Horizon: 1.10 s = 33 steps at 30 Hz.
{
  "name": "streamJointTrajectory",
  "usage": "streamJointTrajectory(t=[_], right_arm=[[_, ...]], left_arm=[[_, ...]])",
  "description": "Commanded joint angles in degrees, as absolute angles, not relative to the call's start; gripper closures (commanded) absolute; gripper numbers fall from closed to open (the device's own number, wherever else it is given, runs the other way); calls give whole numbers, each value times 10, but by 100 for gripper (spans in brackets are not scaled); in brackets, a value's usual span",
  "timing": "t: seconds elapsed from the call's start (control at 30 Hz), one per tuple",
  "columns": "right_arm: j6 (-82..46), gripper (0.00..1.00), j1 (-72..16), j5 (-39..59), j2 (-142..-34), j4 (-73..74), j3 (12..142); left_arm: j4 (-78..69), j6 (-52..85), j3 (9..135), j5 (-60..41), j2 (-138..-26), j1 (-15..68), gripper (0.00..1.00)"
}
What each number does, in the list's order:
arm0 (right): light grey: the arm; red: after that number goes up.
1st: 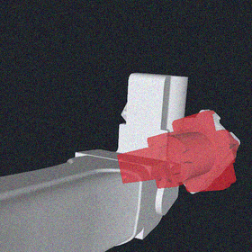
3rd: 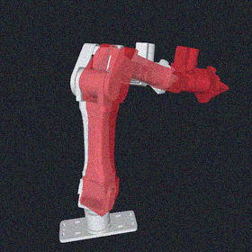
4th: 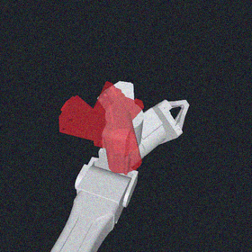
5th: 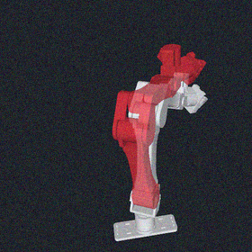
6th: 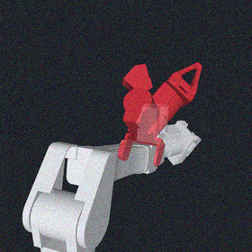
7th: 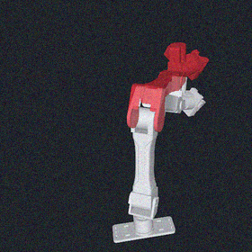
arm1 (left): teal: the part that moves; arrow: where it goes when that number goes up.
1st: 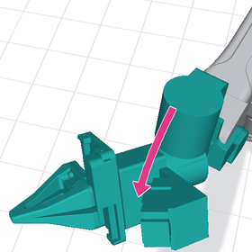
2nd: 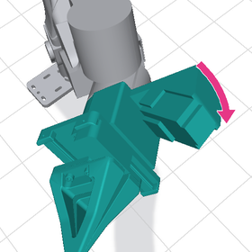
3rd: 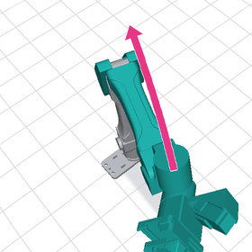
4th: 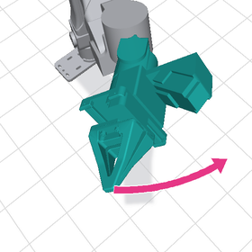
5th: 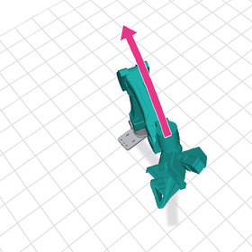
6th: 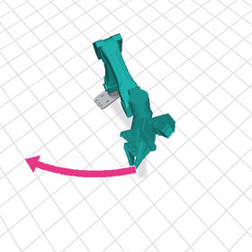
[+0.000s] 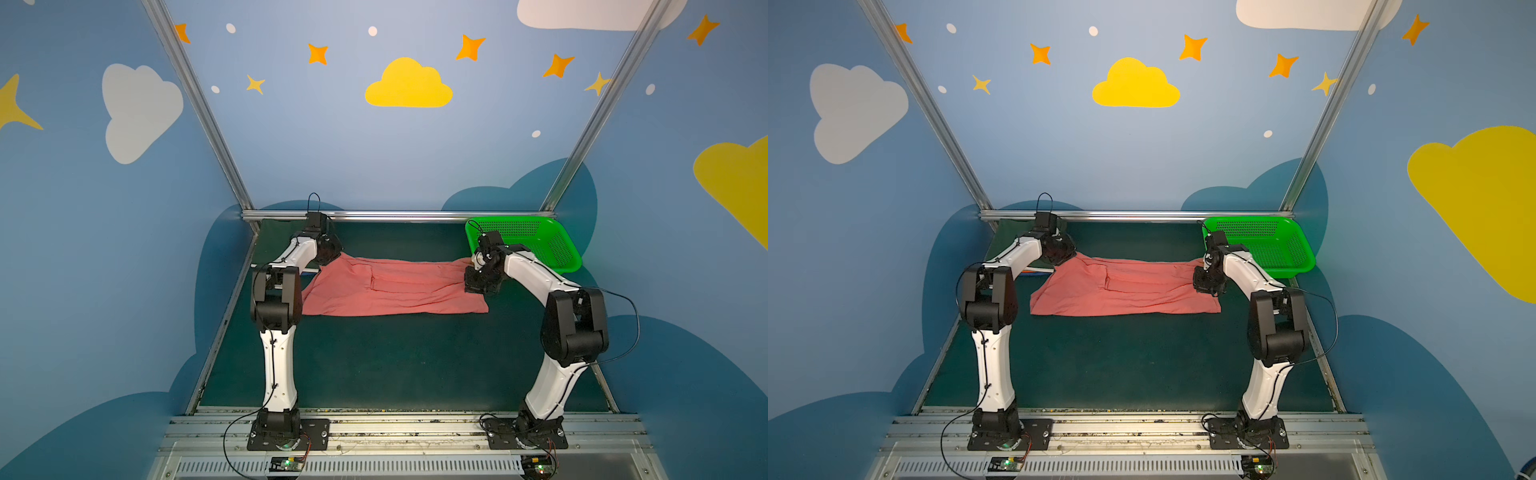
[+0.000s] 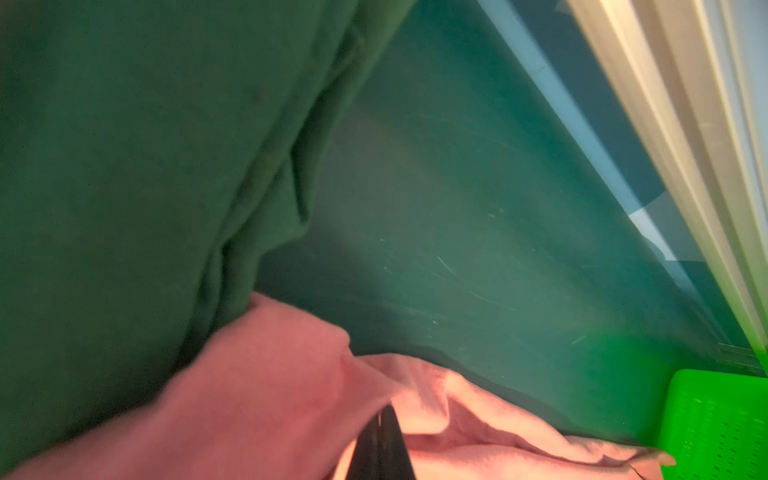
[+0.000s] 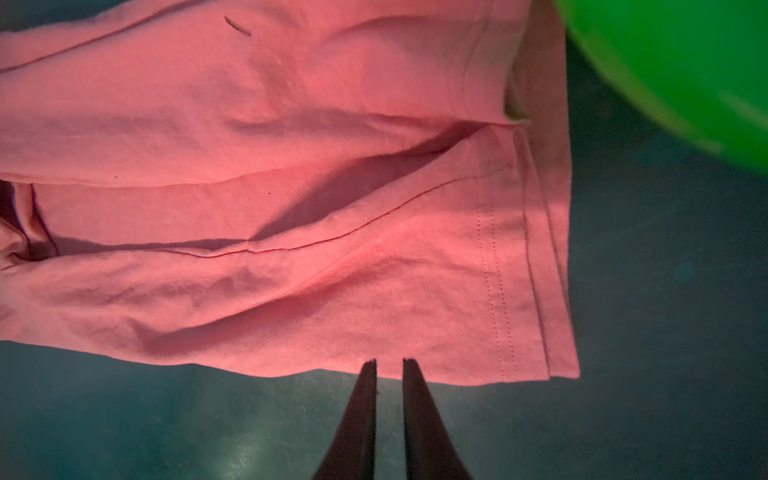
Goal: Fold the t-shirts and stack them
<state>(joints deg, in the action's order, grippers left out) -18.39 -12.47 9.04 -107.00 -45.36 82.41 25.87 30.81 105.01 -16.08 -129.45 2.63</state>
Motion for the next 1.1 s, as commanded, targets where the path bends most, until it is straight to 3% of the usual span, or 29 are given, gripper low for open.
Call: streamJointTrajectory(t=[0.0,0.13,0.3,0.43,0.53,0.63,0.9,1.07], right_arm=[[-168,77,-126,94,-1079,-478,857],[-156,67,-127,96,-1101,-495,907],[-143,64,-130,107,-1148,-511,979],[-141,66,-139,126,-1203,-514,1040],[-135,77,-148,127,-1260,-529,1101],[-130,86,-155,122,-1317,-550,1163],[-128,82,-170,86,-1439,-596,1272],[-135,79,-188,54,-1423,-586,1193]], left_arm=[[286,303,1062,-173,-1273,24,95],[291,301,1047,-175,-1222,24,95],[243,310,951,-175,-1123,27,93],[221,332,873,-171,-1062,38,92],[219,340,825,-167,-1040,57,92],[213,349,782,-156,-1034,76,92],[190,371,735,-145,-1075,115,94],[186,381,746,-143,-1117,119,94]])
